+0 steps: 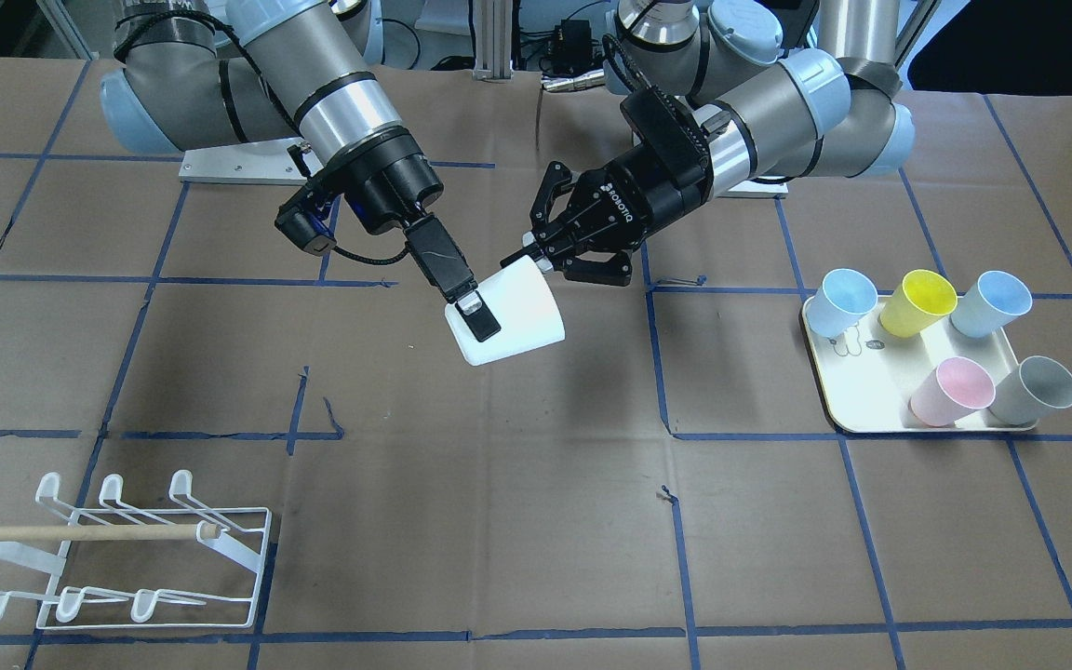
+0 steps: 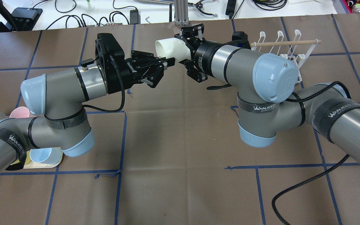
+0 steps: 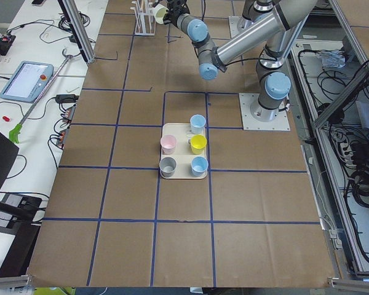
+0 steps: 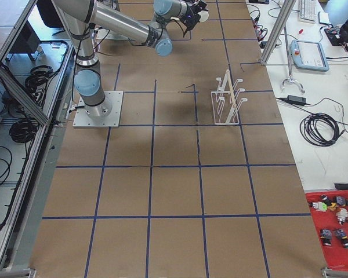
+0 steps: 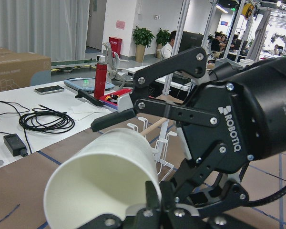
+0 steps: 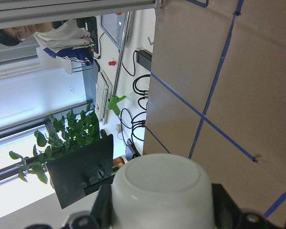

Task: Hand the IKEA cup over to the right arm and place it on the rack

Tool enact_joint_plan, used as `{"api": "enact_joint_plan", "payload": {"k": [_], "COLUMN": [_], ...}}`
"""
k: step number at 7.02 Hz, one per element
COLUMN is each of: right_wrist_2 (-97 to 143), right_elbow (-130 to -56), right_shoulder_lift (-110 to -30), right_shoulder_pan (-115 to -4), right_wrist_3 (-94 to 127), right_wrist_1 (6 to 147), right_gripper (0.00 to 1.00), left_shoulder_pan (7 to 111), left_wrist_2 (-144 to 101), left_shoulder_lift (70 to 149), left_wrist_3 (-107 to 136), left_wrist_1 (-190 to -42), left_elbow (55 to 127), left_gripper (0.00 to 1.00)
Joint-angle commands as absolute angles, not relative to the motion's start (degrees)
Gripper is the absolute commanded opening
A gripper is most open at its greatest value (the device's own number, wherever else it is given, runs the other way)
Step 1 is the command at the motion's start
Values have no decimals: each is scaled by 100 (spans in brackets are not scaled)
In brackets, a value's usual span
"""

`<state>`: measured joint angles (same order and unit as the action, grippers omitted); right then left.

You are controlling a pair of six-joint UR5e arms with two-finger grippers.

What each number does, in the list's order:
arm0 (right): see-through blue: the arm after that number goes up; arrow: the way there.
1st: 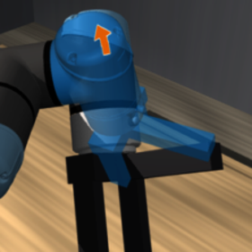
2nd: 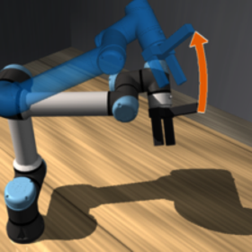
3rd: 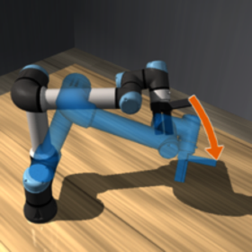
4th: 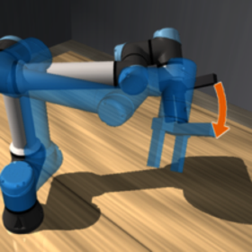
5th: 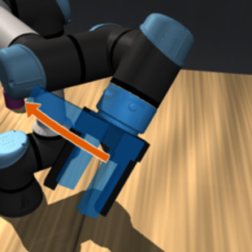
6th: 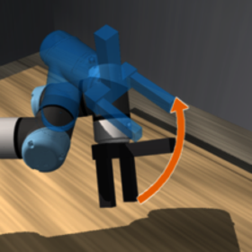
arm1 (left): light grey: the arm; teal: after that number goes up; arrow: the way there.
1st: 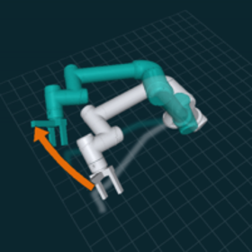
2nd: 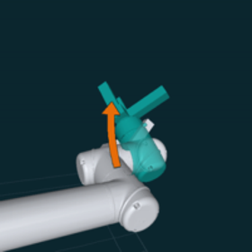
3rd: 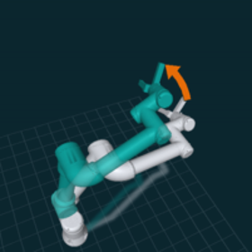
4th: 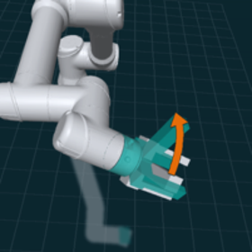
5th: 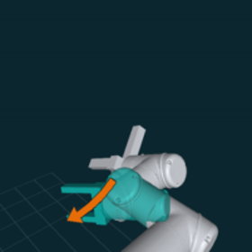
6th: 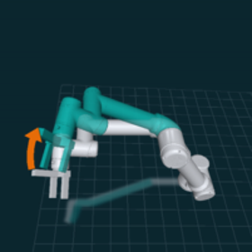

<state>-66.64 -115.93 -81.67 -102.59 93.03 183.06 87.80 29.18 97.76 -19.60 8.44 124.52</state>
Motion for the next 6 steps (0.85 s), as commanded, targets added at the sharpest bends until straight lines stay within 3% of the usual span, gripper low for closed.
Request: {"api": "enact_joint_plan", "payload": {"k": [1,2,3,4,5,6], "right_wrist_2": [-6645,-6645,-6645,-6645,-6645,-6645], "right_elbow": [-11593,-11593,-11593,-11593,-11584,-11558], "right_shoulder_lift": [-8165,-8165,-8174,-8183,-8174,-8174], "right_shoulder_pan": [-10257,-10257,-10257,-10257,-10248,-10222], "right_wrist_3": [9272,9264,9264,9264,9255,9220], "right_wrist_1": [18299,18299,18299,18299,18308,18308], "right_gripper": [48,46,45,44,43,42], "left_shoulder_pan": [8780,8780,8780,8780,8780,8780], "left_wrist_2": [2927,2927,2979,2988,2988,2988], "left_shoulder_lift": [9782,9782,9774,9765,9756,9738], "left_wrist_3": [-1960,-1969,-1986,-1995,-1995,-1995], "left_wrist_1": [844,844,861,870,870,870], "left_elbow": [12445,12445,12437,12437,12428,12428], "left_gripper": [13,31,60,80,92,98]}}
